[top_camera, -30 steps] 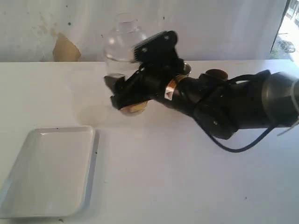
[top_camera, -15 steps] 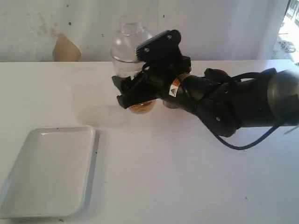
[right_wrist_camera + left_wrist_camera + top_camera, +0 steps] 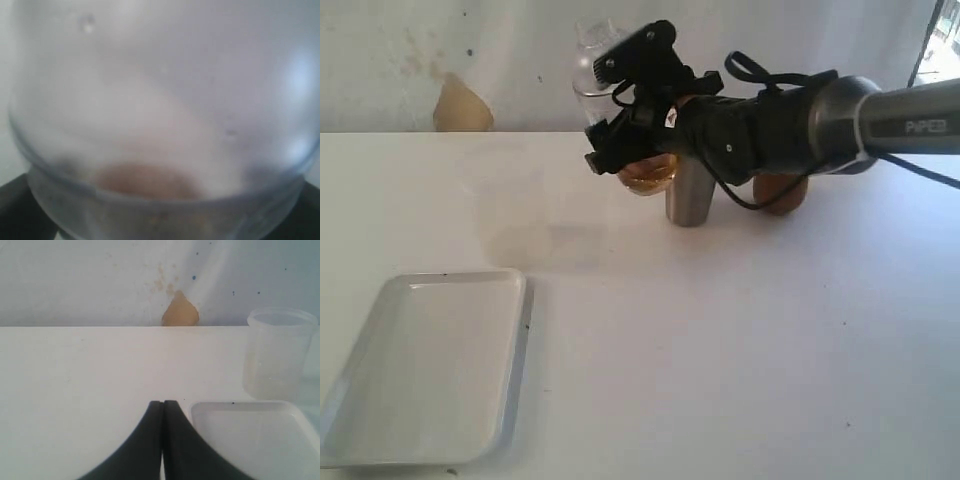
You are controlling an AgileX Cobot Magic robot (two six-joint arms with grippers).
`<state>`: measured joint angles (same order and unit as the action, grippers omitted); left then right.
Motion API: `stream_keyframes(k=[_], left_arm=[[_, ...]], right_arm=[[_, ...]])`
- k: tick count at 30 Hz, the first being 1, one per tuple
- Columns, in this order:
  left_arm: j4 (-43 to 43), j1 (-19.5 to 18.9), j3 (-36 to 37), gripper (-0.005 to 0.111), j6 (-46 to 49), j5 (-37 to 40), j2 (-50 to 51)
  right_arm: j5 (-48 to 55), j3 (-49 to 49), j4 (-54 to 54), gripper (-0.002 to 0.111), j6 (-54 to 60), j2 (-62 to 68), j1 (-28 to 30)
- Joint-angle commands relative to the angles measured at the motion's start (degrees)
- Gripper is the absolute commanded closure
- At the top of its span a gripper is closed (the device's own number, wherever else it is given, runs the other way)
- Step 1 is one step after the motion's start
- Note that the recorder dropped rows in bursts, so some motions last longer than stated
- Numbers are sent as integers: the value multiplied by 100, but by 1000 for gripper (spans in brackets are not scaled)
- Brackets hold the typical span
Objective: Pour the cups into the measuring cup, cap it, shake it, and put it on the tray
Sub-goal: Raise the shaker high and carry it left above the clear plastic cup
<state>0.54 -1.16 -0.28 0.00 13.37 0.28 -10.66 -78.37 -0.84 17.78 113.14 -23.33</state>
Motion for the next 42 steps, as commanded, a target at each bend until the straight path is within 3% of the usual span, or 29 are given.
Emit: stream_keyframes(k=[1,14,26,35,42], left_arm=[[8,30,28,107,0,-2,-28],[8,30,28,107,0,-2,-28],[8,30,28,107,0,-2,-28],[8,30,28,107,0,-2,-28],[8,30,28,107,0,-2,-28]], right_arm=[[-249,-470,84,108,110,197,-4],[-1064,-629,677,108,99,226,-544],[-1122,-1772,1227,108,429,1122,-258],[-1194,-1819,1364,108,1651,1324,-219],[-1696,-1835,1364,108,1890,1337,-219]])
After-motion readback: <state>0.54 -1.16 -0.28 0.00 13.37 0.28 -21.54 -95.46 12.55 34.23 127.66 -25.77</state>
